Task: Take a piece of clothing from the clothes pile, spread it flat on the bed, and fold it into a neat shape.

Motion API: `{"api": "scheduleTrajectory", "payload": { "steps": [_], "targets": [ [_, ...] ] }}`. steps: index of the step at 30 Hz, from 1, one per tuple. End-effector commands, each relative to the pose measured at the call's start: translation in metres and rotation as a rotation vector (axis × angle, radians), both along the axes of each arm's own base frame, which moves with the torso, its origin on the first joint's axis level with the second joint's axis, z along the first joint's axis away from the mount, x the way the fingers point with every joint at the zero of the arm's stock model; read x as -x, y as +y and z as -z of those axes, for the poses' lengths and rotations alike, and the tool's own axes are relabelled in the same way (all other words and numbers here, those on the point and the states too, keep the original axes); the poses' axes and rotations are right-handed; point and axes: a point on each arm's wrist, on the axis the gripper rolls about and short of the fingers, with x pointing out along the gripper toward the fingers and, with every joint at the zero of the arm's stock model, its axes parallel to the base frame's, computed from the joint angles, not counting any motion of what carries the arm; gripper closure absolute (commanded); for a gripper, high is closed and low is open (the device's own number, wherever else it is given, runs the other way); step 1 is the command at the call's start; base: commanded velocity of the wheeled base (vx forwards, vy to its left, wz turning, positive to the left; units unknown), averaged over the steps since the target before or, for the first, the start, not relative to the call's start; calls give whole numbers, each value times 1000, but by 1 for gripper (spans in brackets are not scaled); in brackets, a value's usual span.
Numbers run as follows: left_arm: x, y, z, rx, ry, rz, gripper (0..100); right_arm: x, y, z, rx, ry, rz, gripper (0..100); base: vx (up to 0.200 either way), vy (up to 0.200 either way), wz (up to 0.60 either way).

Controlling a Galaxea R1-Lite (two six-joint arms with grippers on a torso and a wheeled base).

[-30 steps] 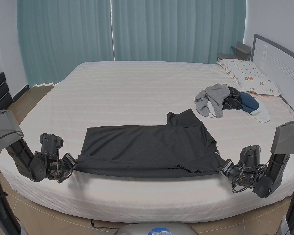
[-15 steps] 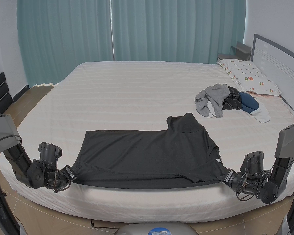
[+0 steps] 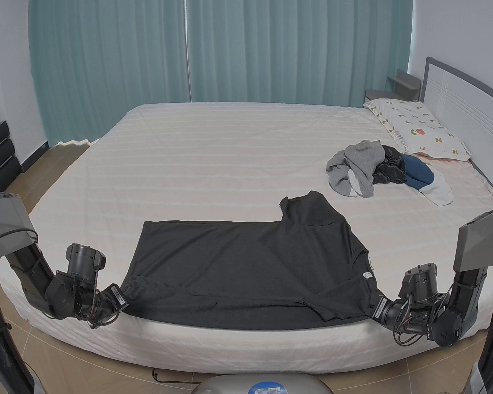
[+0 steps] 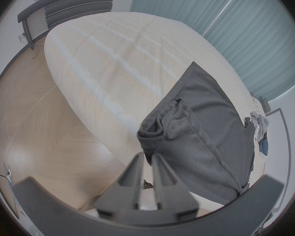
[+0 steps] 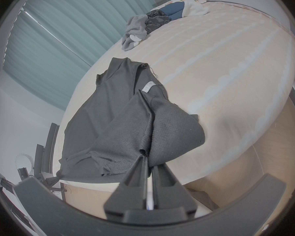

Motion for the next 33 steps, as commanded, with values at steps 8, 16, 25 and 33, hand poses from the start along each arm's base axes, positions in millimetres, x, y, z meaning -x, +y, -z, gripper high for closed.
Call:
{"api": "scheduleTrajectory", "payload": {
  "steps": [8, 16, 25, 33],
  "targets": [
    [1, 2, -8, -11, -29, 9, 0, 0, -6, -13, 22, -51, 6, 0, 0, 0, 0],
    [-3, 18, -38, -20, -157, -27, 0, 2, -35, -31, 141, -115, 43, 0, 0, 0, 0],
    [-13, 19, -39, -5, -185, -53, 0, -6, -51, -40, 160, -171, 114, 0, 0, 0, 0],
    [-16, 22, -33, 19, -166, -90, 0, -11, -50, -42, 132, -188, 122, 0, 0, 150, 0]
  ]
}}
